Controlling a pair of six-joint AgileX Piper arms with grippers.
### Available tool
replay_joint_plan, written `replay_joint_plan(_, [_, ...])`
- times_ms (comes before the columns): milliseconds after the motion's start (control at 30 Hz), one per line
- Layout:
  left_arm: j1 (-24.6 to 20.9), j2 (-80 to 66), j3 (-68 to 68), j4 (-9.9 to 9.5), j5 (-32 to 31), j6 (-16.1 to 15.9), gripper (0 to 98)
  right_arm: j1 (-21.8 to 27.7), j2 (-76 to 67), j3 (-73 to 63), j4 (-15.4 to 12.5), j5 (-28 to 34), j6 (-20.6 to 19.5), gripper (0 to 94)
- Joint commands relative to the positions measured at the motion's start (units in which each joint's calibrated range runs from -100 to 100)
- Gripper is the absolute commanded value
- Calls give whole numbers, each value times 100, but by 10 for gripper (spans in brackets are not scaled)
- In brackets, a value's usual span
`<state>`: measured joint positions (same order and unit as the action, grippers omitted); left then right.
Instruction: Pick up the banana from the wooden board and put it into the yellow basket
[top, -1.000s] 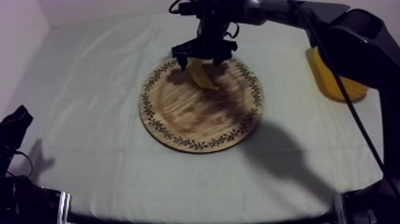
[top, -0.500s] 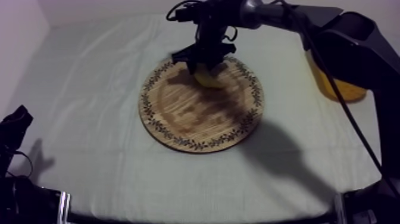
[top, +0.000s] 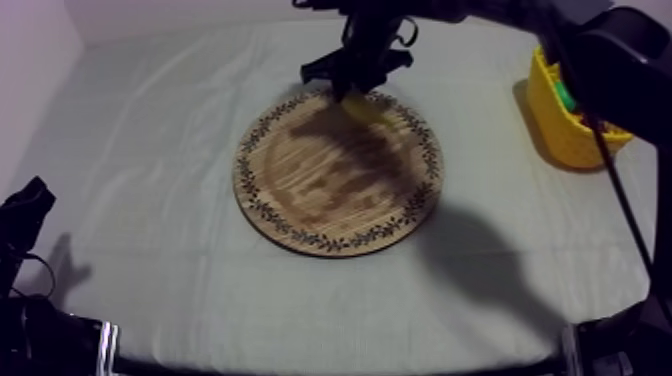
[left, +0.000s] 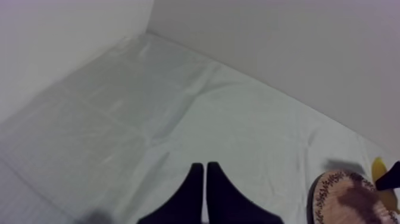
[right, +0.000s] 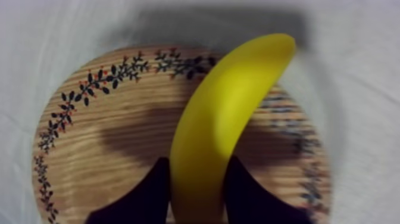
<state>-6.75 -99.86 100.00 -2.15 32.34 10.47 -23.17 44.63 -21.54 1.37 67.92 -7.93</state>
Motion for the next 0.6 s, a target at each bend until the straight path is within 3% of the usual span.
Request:
replay_joint_plan(0, [-2,4,0,3,0,0,1,87,-613,267,-24,-17,14,147])
replay_joint_plan(233, [-2,4,0,3,0,0,1,596,-2039,821,-84,78,148,147])
replay_joint_plan(567, [-2,4,0,3,0,0,1,1787,-3193,1387,-86,73,399,148])
